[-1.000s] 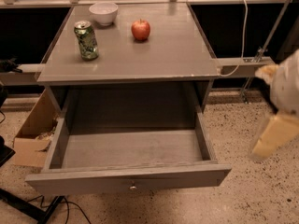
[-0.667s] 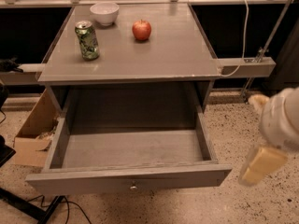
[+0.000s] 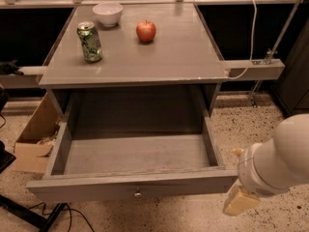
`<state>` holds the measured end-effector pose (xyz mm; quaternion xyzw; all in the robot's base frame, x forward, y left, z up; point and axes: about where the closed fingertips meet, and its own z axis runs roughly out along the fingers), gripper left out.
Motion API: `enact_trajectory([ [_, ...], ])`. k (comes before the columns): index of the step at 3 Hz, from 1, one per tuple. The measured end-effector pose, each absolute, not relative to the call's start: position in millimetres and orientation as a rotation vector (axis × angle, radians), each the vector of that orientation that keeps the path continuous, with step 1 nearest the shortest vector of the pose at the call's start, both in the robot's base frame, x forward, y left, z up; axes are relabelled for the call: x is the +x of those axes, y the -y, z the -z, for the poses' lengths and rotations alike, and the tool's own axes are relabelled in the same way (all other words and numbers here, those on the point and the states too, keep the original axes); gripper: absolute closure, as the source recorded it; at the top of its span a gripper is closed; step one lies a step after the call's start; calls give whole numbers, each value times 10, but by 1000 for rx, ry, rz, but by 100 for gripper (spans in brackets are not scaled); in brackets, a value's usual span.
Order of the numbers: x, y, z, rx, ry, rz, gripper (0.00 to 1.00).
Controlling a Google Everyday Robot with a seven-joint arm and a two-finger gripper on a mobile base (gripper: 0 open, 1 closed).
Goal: Close top drawer
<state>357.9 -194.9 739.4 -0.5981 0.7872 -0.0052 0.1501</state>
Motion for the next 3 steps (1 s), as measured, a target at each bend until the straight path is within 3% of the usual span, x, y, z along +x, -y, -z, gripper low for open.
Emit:
enact_trajectory([
  [2, 3694, 2075, -6712, -1688, -2255, -87, 65],
  [3, 3831, 2049, -6490, -1633, -2218, -148, 96],
])
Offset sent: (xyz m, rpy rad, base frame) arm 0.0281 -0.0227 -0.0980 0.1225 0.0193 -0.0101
